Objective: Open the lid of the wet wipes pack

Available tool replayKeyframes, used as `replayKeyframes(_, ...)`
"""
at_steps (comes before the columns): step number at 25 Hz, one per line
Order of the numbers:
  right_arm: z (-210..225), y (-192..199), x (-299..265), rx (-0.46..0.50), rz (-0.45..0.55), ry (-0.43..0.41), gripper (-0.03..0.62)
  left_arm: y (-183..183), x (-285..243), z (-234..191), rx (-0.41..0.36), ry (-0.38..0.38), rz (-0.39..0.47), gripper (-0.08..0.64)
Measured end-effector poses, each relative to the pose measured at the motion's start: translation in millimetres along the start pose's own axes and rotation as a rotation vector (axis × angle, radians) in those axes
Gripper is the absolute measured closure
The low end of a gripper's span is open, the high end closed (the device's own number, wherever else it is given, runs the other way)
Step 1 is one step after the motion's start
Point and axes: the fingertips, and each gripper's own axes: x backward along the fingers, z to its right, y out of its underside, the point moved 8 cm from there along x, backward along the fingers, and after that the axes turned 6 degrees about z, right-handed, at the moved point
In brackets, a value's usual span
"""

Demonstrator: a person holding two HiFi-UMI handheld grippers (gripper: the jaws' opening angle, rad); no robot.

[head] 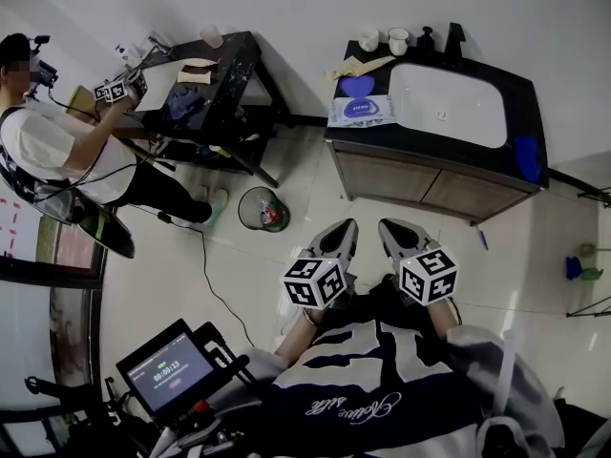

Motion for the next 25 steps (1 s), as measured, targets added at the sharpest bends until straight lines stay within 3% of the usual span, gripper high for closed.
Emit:
replayKeyframes(13, -16, 3, -4, 0.018, 0.008, 0.037, 0.592, -2, 8, -10, -0.024, 0.058, -0.002, 0.561)
replayKeyframes(25, -21, 0, -8, 0.026, 0.005, 0.038, 0.592, -6, 11, -12, -0.032, 0.066, -0.008, 0.561)
